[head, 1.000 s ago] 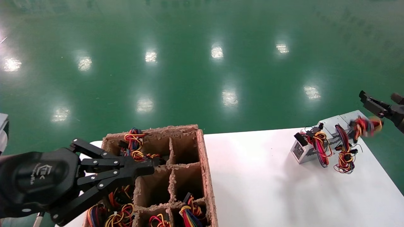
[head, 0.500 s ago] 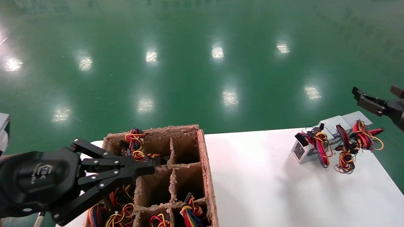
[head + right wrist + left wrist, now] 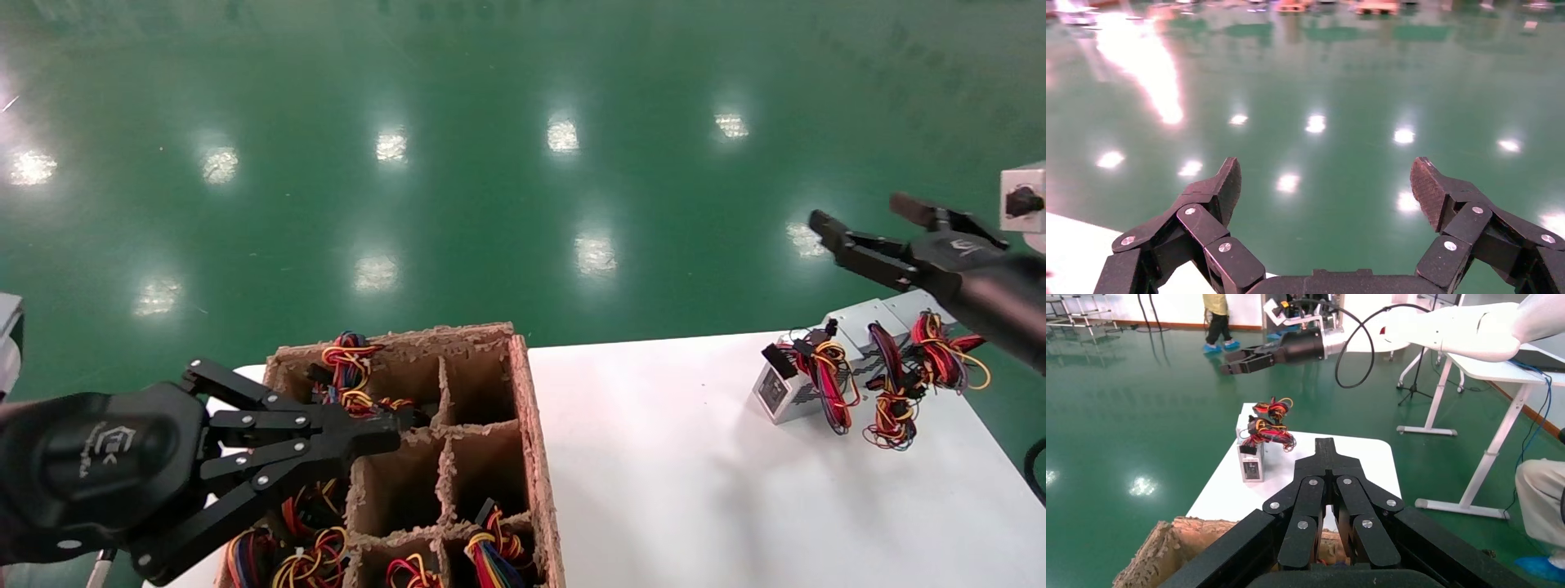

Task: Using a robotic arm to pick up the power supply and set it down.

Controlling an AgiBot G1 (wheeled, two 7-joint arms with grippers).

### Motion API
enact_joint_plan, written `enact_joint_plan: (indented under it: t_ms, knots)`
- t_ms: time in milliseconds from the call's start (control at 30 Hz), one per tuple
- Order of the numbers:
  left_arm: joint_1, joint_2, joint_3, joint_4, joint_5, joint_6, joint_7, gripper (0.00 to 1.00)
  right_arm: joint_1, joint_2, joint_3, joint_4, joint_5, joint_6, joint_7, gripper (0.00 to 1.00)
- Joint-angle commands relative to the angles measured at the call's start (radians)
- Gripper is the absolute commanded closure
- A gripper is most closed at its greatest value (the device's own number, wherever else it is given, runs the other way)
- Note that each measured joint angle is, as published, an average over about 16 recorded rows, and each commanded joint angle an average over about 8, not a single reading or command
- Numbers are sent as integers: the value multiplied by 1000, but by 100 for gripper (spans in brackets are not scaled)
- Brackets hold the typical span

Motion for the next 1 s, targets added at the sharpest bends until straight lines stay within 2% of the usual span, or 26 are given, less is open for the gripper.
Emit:
enact_joint_plan:
  t_ms: [33, 500, 567, 767, 833, 1000]
  knots:
    - [0, 0, 0, 0, 0, 0, 0, 100, 3, 3, -2, 13, 8, -37, 1, 0]
    - [0, 0, 0, 0, 0, 0, 0, 100, 23, 24, -17, 109, 63, -303, 10, 0]
    - [0, 0, 0, 0, 0, 0, 0, 95, 26, 27, -19, 123, 71, -341, 11, 0]
    - [0, 0, 0, 0, 0, 0, 0, 20, 34, 36, -25, 164, 94, -455, 15, 0]
    - [0, 0, 0, 0, 0, 0, 0, 0, 37, 39, -28, 177, 102, -493, 17, 0]
    - [0, 0, 0, 0, 0, 0, 0, 0, 44, 47, -33, 211, 121, -587, 20, 0]
